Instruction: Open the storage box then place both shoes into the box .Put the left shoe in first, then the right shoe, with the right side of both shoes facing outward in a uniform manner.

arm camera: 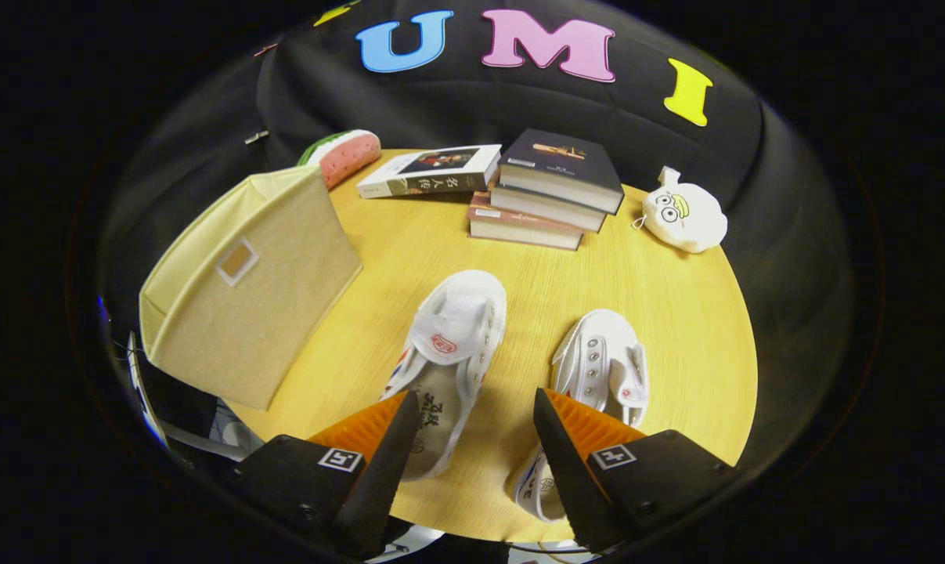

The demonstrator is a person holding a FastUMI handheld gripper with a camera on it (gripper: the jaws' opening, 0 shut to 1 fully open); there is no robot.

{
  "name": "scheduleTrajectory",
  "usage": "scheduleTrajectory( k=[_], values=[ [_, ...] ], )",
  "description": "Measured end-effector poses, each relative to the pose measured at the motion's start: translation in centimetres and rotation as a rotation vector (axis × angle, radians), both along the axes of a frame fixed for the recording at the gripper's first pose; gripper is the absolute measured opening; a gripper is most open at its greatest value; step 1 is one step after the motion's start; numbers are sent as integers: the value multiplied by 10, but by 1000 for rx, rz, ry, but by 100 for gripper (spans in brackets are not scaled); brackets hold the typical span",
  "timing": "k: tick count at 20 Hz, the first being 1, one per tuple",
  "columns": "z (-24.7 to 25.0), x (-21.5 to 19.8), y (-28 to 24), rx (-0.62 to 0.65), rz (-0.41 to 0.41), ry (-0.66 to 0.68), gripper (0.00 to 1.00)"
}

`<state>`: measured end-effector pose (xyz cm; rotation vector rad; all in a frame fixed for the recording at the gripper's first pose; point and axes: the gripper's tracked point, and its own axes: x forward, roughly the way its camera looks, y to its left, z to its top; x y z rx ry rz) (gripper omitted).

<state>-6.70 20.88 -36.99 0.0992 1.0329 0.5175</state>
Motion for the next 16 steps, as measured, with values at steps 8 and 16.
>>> scheduleTrajectory(
  k=[8, 16],
  values=[
    [-41, 50, 33, 118, -246, 61, 59],
    [-32, 42, 8, 111, -296, 142, 7]
  ],
)
